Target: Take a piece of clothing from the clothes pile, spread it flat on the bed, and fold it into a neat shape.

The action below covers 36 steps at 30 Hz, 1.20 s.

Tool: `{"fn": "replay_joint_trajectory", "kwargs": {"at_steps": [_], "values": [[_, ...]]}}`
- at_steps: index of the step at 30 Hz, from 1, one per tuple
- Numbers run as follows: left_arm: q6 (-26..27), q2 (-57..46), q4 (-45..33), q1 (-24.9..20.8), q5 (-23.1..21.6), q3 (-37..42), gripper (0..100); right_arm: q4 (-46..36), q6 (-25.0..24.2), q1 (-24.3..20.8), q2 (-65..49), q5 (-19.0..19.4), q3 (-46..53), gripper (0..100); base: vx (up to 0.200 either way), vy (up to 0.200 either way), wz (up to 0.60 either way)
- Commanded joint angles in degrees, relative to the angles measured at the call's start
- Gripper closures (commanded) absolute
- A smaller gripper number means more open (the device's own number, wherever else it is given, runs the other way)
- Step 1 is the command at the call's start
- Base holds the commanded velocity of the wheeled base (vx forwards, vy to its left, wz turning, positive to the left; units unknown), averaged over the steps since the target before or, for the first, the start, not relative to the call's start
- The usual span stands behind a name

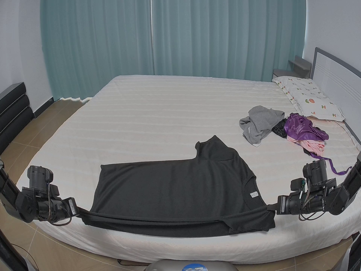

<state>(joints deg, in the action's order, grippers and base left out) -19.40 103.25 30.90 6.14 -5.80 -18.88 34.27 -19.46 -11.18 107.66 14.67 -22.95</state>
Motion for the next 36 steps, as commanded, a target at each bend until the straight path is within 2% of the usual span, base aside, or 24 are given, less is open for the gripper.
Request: {"fn": "replay_joint_trajectory", "kwargs": {"at_steps": [1,10,17,22,27,28,29,34,36], "values": [[-1.87,5.29,0.91,0.10,-0.17,-2.21,100,0.10,-0.06,0.02,4.67,0.10,-3.06,100,0.000,0.000,0.00],[-6.53,12.94,9.61,-1.22,-1.05,-4.76,100,-0.08,-0.76,0.19,10.91,-0.25,-10.00,100,0.000,0.000,0.00],[-7.50,15.66,10.14,-1.31,-1.05,-6.52,100,0.01,-0.85,0.19,14.42,-0.16,-11.94,100,0.000,0.000,0.00],[-13.30,17.68,10.23,-1.93,-1.23,-9.59,100,0.10,-1.37,0.02,17.41,-0.16,-13.78,100,0.000,0.000,0.00],[-14.35,19.09,10.23,-2.72,-1.23,-10.21,100,0.10,-1.73,0.02,18.91,-0.16,-14.66,100,0.000,0.000,0.00],[-14.35,19.27,10.23,-2.72,-1.23,-10.30,100,0.19,-1.73,-0.07,19.26,-0.16,-14.75,0,0.000,0.000,0.00],[-14.44,19.35,10.23,-2.72,-1.23,-10.47,0,0.19,-1.73,-0.07,19.35,-0.08,-14.75,0,0.000,0.000,0.00],[-15.59,19.62,10.32,-2.72,-1.40,-10.74,0,0.19,-2.60,0.10,19.26,0.19,-14.66,0,0.000,0.000,0.00],[-16.82,19.53,10.23,-2.72,-1.76,-11.00,0,0.27,-4.45,0.02,18.56,0.36,-14.22,0,0.000,0.000,0.00]]}}
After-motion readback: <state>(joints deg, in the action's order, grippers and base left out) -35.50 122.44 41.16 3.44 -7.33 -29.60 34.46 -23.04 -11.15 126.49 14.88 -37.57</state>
